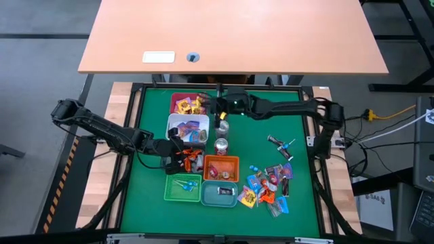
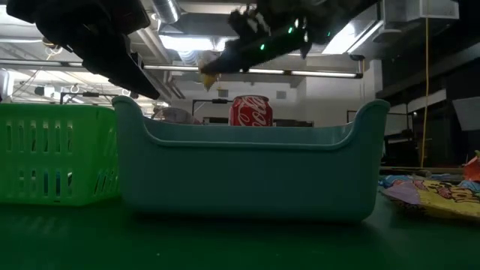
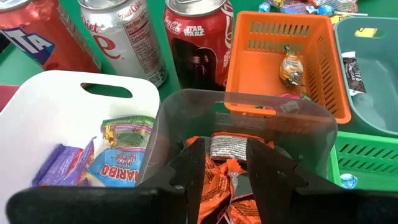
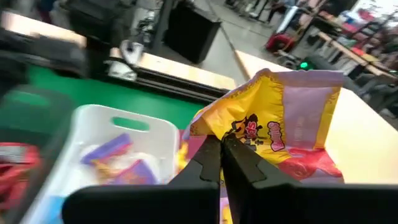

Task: Sort candy
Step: Put the yellow candy into the red bin

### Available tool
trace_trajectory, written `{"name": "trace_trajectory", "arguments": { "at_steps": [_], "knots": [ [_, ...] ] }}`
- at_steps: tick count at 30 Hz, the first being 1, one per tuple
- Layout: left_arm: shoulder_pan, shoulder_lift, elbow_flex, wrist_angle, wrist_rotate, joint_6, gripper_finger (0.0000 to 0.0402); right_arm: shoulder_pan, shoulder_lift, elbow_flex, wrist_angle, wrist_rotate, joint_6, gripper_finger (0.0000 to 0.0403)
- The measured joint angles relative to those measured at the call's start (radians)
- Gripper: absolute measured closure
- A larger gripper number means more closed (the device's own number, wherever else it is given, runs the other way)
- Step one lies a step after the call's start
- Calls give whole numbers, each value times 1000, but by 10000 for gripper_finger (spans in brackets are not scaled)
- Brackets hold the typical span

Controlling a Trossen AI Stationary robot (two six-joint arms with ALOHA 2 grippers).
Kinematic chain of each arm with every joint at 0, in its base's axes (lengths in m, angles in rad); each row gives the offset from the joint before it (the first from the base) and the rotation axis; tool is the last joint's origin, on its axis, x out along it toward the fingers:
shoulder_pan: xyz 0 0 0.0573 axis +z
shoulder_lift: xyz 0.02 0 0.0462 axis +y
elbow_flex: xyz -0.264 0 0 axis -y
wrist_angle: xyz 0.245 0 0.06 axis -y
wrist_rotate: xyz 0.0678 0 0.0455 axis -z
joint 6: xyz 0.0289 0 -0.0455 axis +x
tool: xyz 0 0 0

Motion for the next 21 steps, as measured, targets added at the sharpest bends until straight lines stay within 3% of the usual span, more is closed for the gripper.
{"name": "trace_trajectory", "arguments": {
  "at_steps": [6,17,21],
  "knots": [
    [0,0,0,1,0,0,295,-40,95,0,157,-1,6,400],
    [0,0,0,5,0,0,295,-51,169,0,189,13,7,400],
    [0,0,0,5,0,0,295,-51,170,0,190,20,7,372]
  ]
}}
